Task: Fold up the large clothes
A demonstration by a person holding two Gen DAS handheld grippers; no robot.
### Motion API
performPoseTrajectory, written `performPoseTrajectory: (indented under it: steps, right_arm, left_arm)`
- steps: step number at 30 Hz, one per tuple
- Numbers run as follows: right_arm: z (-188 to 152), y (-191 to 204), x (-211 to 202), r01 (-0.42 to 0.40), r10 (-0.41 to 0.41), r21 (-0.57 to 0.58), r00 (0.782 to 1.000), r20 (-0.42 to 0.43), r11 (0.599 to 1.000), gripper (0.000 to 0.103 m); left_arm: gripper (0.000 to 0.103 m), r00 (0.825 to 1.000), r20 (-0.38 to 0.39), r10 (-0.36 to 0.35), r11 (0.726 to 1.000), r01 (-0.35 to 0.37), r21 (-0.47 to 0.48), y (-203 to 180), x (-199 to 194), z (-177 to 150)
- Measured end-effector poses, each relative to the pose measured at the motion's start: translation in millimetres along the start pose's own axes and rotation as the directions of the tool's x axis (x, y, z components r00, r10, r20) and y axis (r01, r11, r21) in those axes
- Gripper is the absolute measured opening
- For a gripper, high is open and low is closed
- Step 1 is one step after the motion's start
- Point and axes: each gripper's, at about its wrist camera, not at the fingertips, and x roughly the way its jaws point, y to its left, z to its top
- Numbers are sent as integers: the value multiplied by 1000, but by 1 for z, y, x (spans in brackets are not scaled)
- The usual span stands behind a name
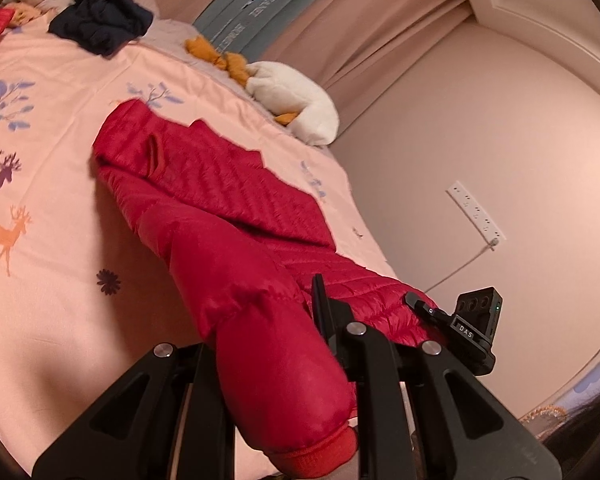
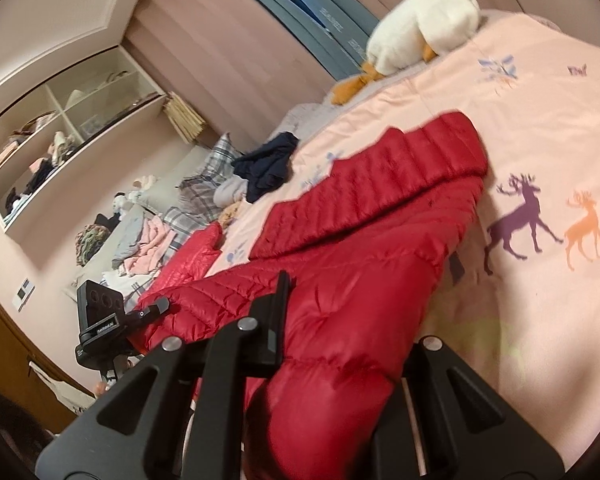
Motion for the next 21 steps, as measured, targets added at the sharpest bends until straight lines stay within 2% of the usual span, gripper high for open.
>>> performPoseTrajectory:
  steps: [13, 21]
  right_arm:
    - [8, 36, -42, -108, 116, -124, 991, 59, 986, 12]
    - [12, 51, -73, -193, 215, -187, 971, 107, 963, 12]
  left_arm:
    - [16, 995, 61, -79, 994, 73, 87, -28, -34, 11]
    - [16, 981, 112, -159, 975, 138, 172, -48, -56, 13]
